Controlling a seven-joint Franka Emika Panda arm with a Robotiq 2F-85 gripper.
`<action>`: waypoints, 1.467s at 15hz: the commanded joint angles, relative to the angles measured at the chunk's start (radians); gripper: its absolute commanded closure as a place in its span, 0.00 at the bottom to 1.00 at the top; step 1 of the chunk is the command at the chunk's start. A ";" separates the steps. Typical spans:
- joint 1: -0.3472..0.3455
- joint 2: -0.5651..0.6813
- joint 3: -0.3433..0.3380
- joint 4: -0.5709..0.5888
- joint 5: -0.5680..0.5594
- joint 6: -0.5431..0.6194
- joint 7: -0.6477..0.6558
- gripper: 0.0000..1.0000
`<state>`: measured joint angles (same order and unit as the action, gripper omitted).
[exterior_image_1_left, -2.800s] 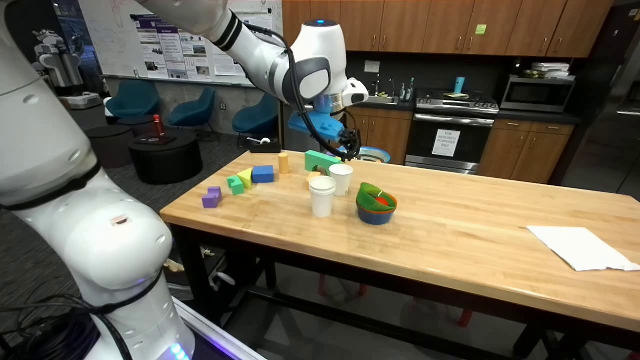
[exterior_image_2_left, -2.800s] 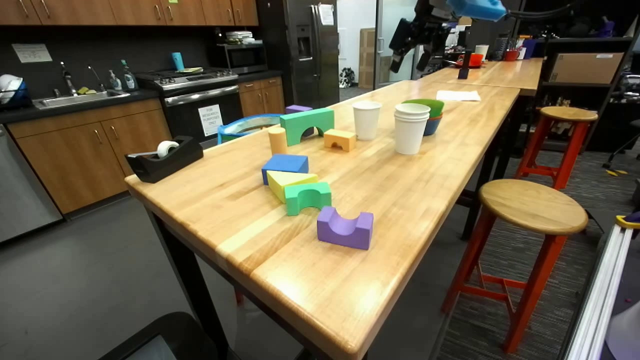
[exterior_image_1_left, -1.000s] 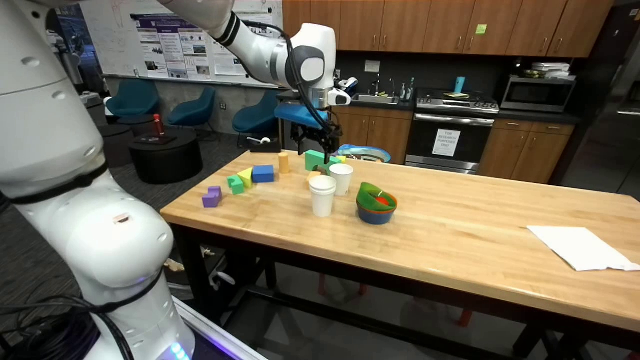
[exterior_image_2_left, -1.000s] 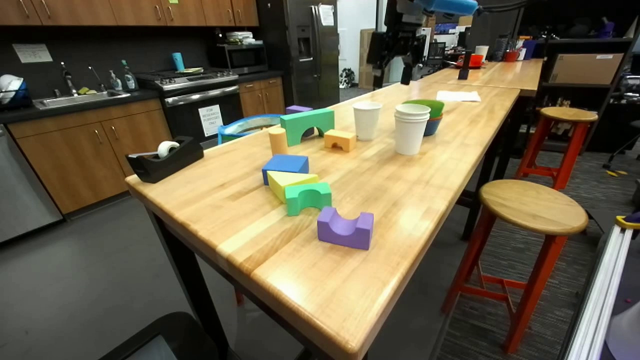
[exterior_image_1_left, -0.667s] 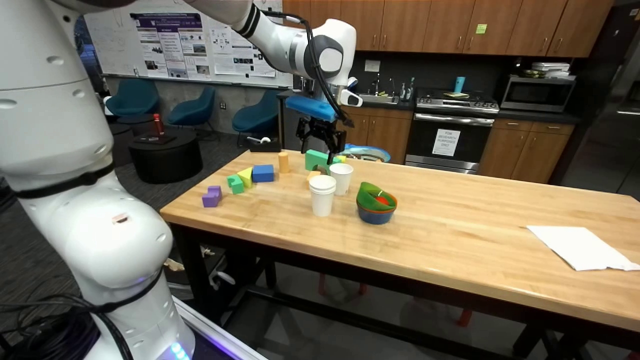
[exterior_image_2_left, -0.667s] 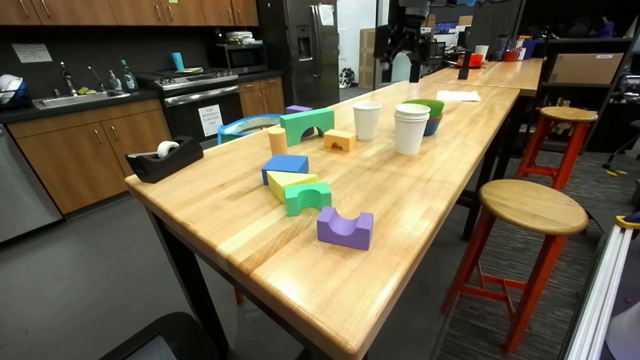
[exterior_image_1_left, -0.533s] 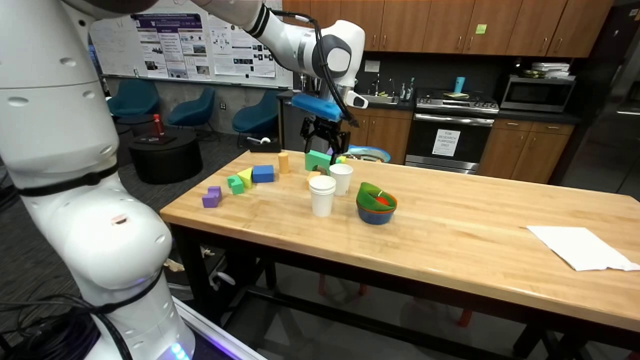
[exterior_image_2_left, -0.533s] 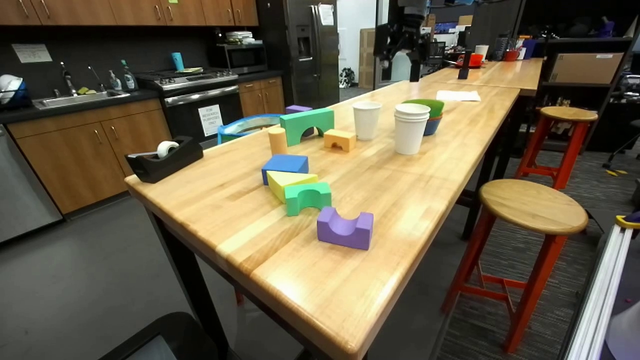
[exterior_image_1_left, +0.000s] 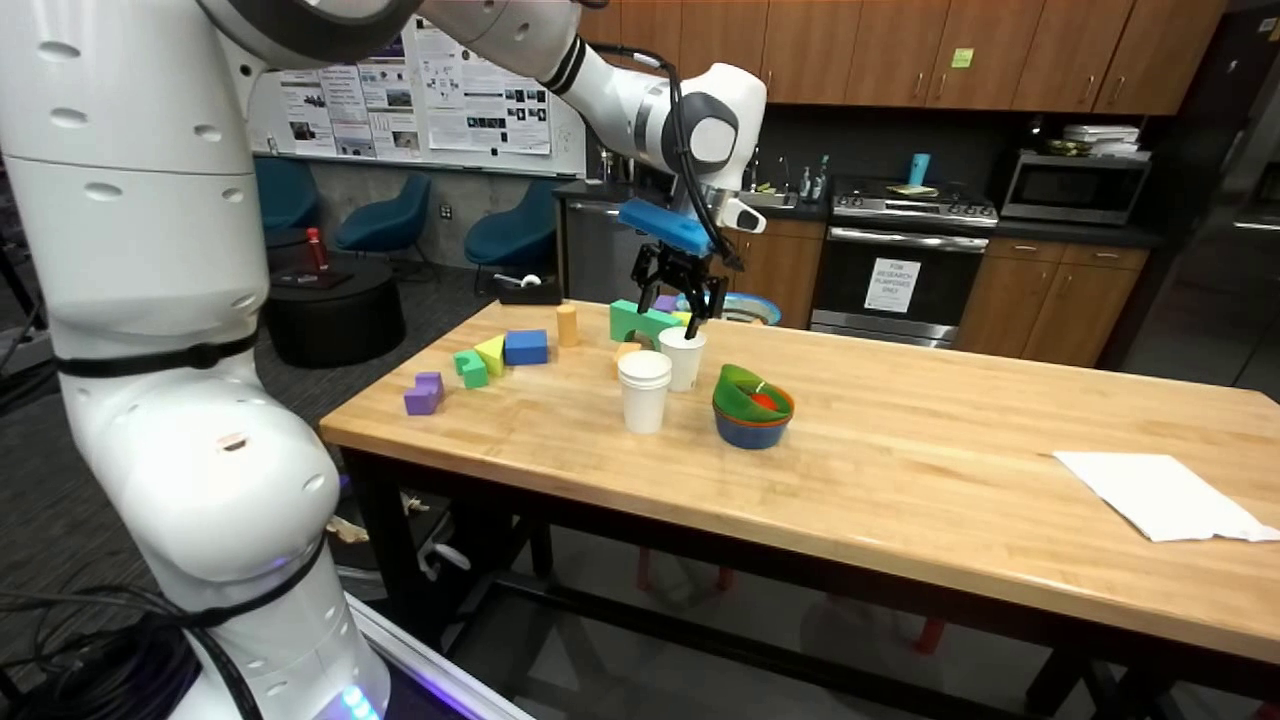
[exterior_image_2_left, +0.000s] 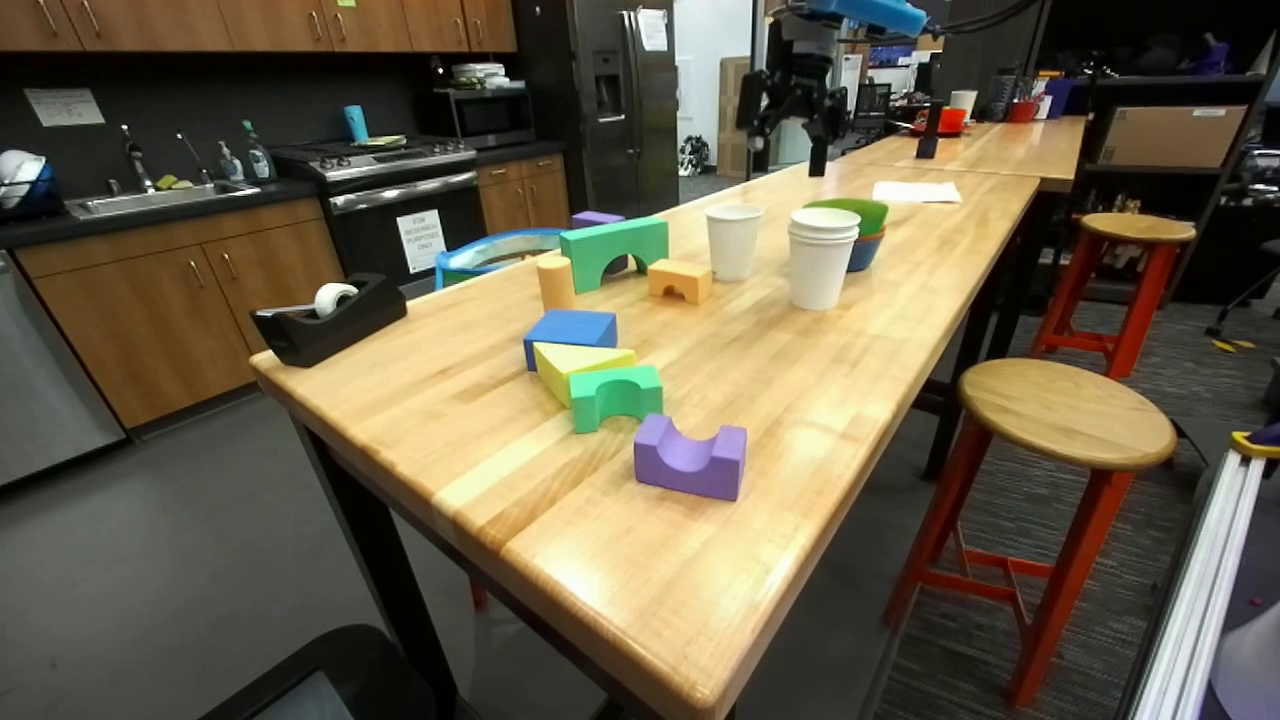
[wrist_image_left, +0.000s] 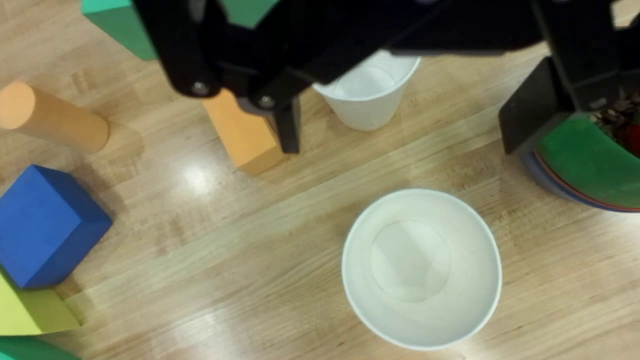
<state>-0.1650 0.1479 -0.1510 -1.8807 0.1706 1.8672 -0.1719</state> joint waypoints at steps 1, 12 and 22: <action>-0.016 0.034 -0.002 0.035 0.006 0.044 0.022 0.00; -0.017 0.078 0.005 0.023 -0.004 0.214 0.068 0.00; -0.020 0.125 0.007 0.034 -0.001 0.250 0.095 0.01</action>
<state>-0.1803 0.2604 -0.1498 -1.8669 0.1705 2.1122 -0.1012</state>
